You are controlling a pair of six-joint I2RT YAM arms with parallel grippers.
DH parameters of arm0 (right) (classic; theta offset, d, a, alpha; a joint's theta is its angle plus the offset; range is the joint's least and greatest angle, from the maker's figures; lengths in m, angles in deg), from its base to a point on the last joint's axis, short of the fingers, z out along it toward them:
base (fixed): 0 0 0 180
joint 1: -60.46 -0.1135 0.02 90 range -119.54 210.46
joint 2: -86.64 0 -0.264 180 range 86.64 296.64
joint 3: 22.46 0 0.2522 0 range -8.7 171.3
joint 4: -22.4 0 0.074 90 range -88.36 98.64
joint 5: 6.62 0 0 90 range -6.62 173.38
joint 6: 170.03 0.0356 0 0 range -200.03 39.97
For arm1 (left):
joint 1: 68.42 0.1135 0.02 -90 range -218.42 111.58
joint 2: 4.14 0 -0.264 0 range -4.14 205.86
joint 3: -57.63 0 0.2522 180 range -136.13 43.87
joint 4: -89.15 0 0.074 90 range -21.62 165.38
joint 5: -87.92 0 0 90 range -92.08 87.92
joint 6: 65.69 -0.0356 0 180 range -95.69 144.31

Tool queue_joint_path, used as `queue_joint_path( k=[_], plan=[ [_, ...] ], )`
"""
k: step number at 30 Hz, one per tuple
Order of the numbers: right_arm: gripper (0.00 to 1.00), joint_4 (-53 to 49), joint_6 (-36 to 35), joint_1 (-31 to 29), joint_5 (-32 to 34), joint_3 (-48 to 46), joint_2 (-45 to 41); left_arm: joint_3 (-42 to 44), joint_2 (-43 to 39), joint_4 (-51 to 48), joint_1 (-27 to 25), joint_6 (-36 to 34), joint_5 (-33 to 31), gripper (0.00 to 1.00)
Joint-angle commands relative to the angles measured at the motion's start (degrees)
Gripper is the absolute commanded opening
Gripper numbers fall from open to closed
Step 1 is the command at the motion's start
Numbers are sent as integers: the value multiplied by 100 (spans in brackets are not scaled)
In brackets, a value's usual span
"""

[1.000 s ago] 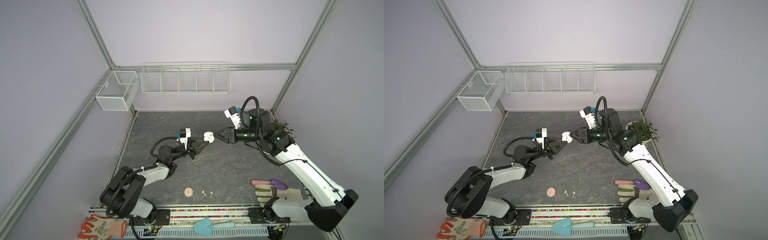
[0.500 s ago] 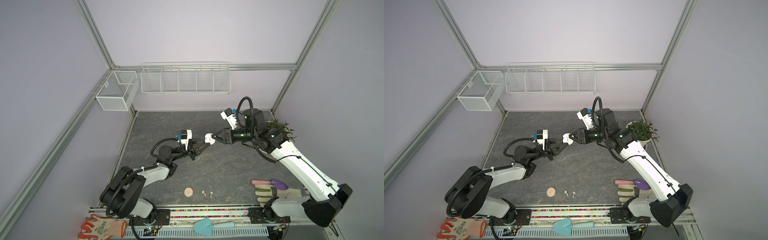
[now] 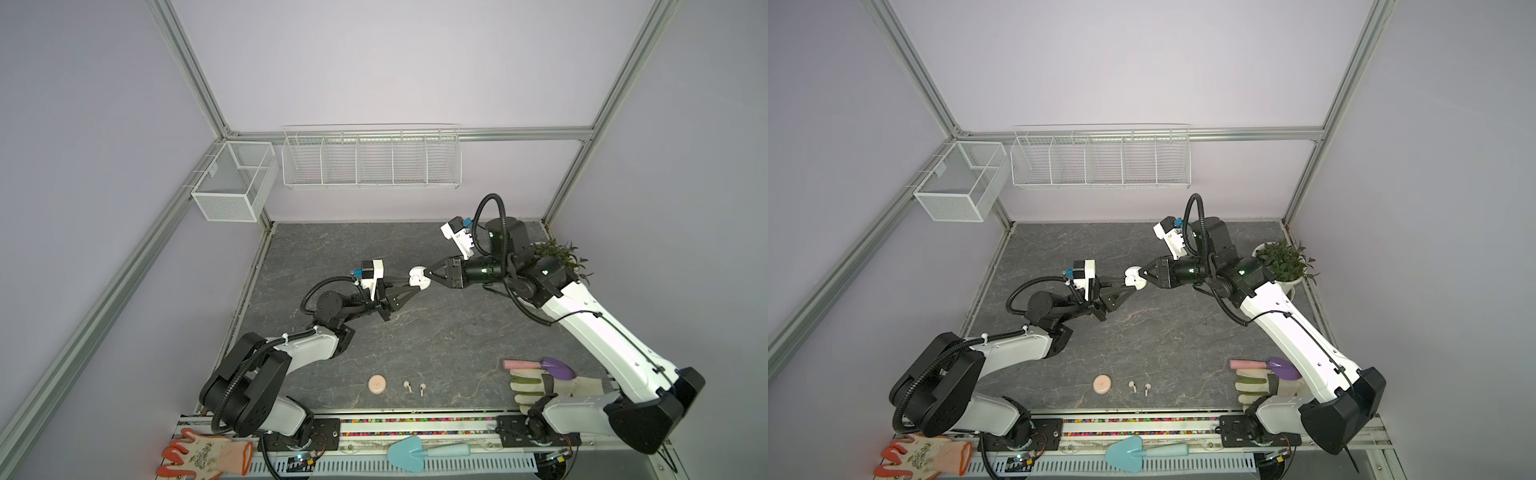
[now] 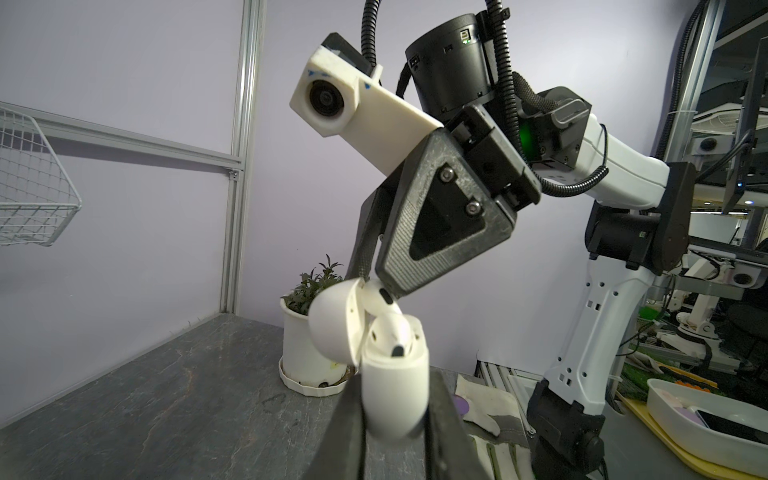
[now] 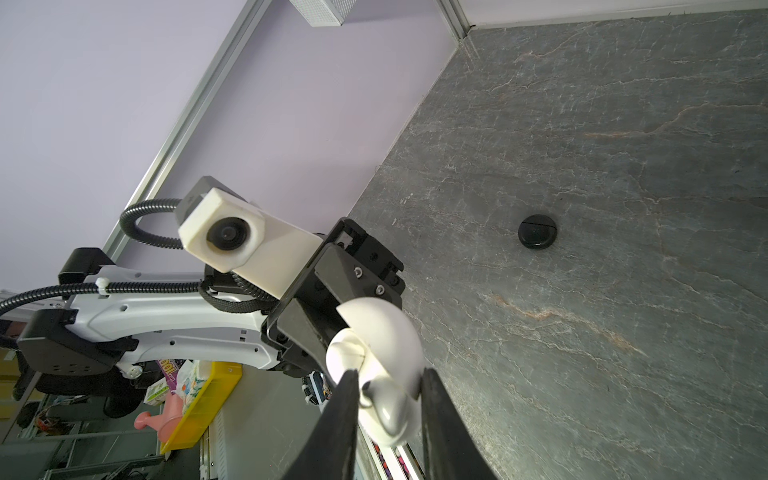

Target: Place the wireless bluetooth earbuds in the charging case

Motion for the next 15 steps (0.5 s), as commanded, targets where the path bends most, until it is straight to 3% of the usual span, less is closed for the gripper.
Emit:
queue_joint_path(
  k=[1, 8, 15],
  plan=[
    [29, 21, 2, -154, -184, 81, -103, 37, -28, 144, -33, 25, 68, 0],
    [40, -136, -62, -216, -42, 173, -191, 72, -39, 144, -39, 24, 54, 0],
    [41, -331, -130, -228, 98, 266, -247, 72, -54, 144, -34, 49, 50, 0]
  ],
)
